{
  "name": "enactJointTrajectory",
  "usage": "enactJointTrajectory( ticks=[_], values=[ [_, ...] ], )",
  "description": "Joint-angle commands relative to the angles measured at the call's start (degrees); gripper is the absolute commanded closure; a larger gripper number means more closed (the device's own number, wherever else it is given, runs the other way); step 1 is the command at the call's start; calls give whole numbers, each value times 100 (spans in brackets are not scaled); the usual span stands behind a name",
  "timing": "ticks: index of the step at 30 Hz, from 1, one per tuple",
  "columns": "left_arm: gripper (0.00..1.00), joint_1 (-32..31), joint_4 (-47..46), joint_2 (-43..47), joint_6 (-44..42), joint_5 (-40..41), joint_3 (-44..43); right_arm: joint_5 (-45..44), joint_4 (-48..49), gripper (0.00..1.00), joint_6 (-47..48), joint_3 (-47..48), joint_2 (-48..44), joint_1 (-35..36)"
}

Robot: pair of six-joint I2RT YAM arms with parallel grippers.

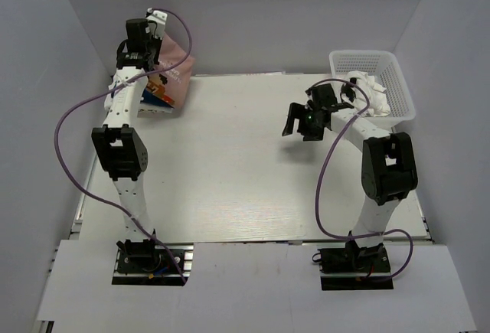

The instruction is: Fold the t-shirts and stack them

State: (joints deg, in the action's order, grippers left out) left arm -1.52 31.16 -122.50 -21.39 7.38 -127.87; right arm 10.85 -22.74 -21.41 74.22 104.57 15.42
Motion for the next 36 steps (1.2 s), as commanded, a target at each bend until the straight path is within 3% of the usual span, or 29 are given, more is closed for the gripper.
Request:
enactJointTrajectory(
  ticks=[1,15,28,30,31,32,36],
  values=[
    [100,239,-426,-186,100,291,-133,14,-151,10,49,488,107,22],
    [100,1135,-1340,-1110,645,712,-264,215,-90,10,-162,770,450,31],
    [100,1365,-1964,-1294,487,502,96,461,42,10,-259,884,678,128],
    [77,1365,-1964,-1294,486,502,96,470,16,10,-250,928,696,137],
    [53,1365,-1964,-1294,486,449,96,479,24,10,-232,937,713,137],
    [1,1365,-1964,-1294,486,449,96,479,16,10,-241,946,696,145],
    [0,1365,-1964,-1225,766,792,149,453,6,10,-215,928,617,154]
  ],
)
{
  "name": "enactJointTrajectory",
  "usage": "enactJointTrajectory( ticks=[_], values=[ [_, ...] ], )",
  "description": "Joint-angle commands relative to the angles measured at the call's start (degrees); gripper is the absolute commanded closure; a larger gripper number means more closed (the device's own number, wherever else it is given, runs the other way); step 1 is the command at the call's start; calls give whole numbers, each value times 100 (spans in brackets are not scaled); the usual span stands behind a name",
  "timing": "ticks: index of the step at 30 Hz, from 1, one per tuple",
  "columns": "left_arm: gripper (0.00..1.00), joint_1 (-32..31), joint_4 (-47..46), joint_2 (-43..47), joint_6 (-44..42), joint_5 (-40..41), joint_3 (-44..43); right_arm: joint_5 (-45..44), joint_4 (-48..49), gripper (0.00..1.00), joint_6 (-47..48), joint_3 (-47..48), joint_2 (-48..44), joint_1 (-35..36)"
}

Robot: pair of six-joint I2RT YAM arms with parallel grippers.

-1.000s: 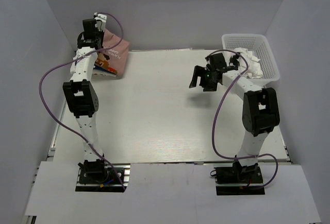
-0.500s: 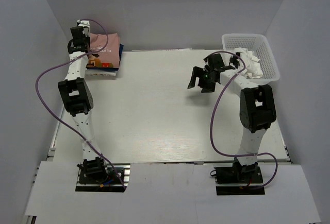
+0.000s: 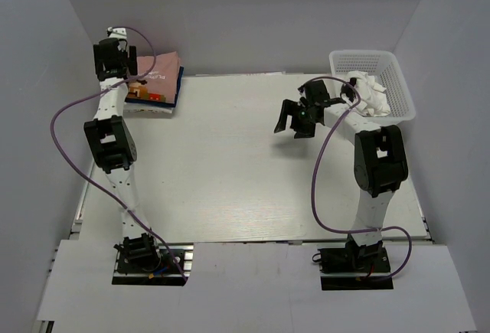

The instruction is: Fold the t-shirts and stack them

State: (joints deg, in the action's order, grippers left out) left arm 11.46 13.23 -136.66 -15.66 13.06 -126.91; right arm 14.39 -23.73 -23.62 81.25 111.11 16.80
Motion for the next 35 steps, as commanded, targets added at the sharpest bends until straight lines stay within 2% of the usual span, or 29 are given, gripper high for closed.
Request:
enactJointTrajectory(
  ticks=[1,6,10,12,13,14,15,16,17,18,19,21,22,24,25,26,28,31,32,35],
  values=[
    [0,66,-172,332,247,119,122,116,131,10,24,146,-89,8],
    [0,66,-225,833,580,21,562,257,386,10,50,-197,-397,25],
    [0,5,117,1351,1028,74,781,248,623,10,85,-549,-922,25],
    [0,-109,693,1685,1249,-459,1036,222,939,10,129,-865,-1318,17],
    [0,-109,933,2174,1563,-845,1124,213,1062,10,147,-944,-1416,17],
    [0,-109,935,2535,1740,-1267,1743,213,1167,10,138,-1188,-1599,17],
    [0,-170,422,2983,1959,-1871,2297,239,1308,10,155,-1286,-1801,17],
    [0,-232,8,3475,2318,-2095,3582,292,1422,10,112,-1522,-1908,-1],
    [0,-232,-423,4515,2539,-2358,4247,344,1650,10,77,-1664,-2013,8],
    [0,-302,-792,5030,2794,-2482,4880,397,1974,10,-19,-1996,-2449,8],
    [0,-303,-1405,5505,3031,-2614,6000,537,2151,10,-38,-2434,-2593,-10],
    [0,-364,-1683,6671,3699,-2817,6878,608,2737,10,-169,-3189,-3242,-18],
    [0,-364,-1605,6983,3902,-2887,7430,678,2803,10,-178,-3351,-3375,-27],
    [0,-364,-1421,7529,4395,-3281,7838,670,2917,10,-178,-3868,-3910,-19],
    [0,-364,-1481,8027,4501,-3632,8336,705,2952,10,-178,-4002,-4182,-10],
    [0,-416,-1917,8267,4632,-4366,8602,688,3031,10,-178,-4116,-4290,-27],
    [0,-417,-2271,8663,5168,-4942,9181,696,3320,10,-231,-4668,-4823,-18],
    [0,-417,-1966,9296,5266,-5050,9377,547,3706,10,-371,-5275,-5456,-18],
    [0,-417,-1748,9428,5266,-4754,9378,390,3778,10,-398,-5495,-5581,-19],
    [0,-417,-1781,9807,5266,-4699,9317,327,4095,10,-460,-5892,-6188,-10]
  ],
)
